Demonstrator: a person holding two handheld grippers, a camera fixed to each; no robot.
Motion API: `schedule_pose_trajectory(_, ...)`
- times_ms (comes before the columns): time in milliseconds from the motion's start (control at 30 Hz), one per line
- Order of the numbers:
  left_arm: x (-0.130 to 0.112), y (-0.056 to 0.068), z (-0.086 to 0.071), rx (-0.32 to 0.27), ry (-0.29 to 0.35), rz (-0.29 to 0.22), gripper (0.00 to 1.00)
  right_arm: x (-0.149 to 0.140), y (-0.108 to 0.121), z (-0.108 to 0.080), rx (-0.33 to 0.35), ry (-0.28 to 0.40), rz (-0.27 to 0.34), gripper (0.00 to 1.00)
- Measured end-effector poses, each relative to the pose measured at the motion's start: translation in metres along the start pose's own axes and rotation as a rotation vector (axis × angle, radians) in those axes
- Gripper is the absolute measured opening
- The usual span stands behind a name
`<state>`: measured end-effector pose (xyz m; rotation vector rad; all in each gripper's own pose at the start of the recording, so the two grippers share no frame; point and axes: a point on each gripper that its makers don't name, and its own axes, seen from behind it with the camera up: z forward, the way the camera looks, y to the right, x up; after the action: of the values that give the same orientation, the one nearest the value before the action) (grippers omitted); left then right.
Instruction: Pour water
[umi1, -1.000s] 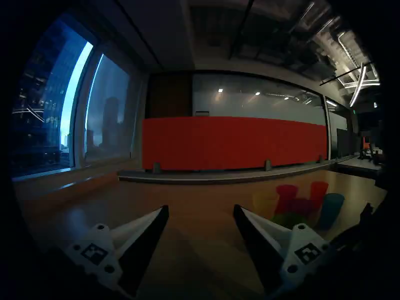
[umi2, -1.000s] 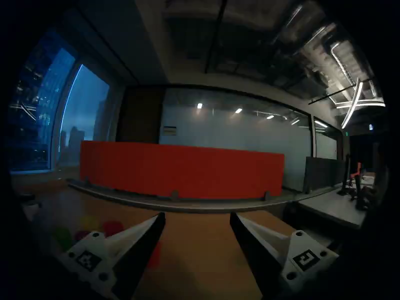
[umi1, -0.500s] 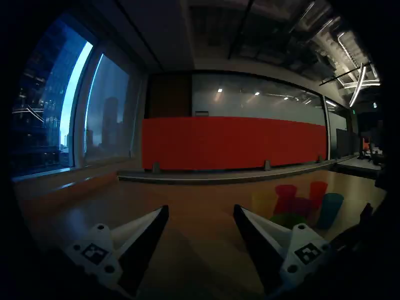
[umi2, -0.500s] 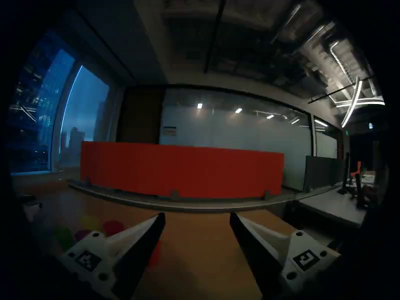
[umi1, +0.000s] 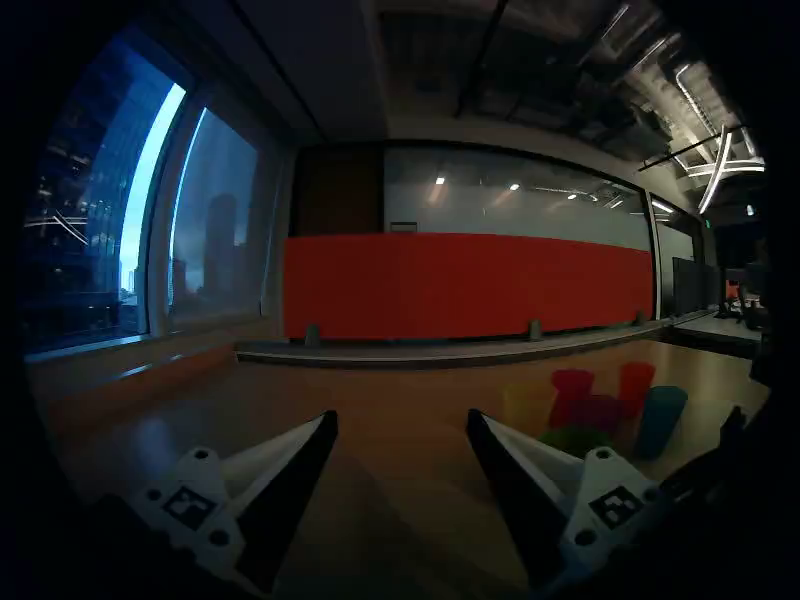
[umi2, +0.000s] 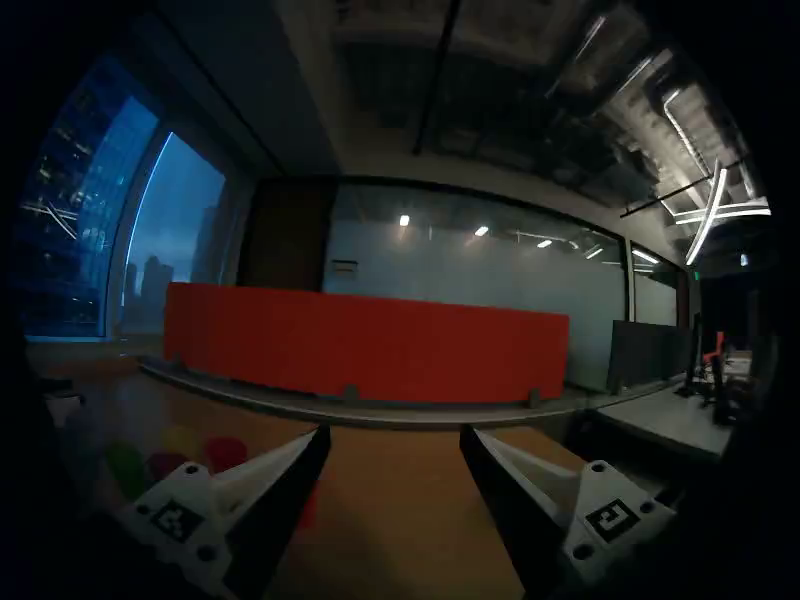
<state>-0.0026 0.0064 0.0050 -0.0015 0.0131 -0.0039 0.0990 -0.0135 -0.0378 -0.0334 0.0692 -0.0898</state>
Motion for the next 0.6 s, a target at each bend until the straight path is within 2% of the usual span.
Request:
schedule_pose_trajectory(267, 0.0, 0.0, 0.0, 0.0, 0.0, 0.0, 0.96, -0.006, -0.002, 0.004, 0.015, 0.032, -0.008, 1.0)
schedule_pose_trajectory(600, 0.0, 0.001, 0.001, 0.0, 0.0, 0.0, 0.96, -0.035, -0.007, 0.011, 0.02, 0.03, 0.018, 1.0)
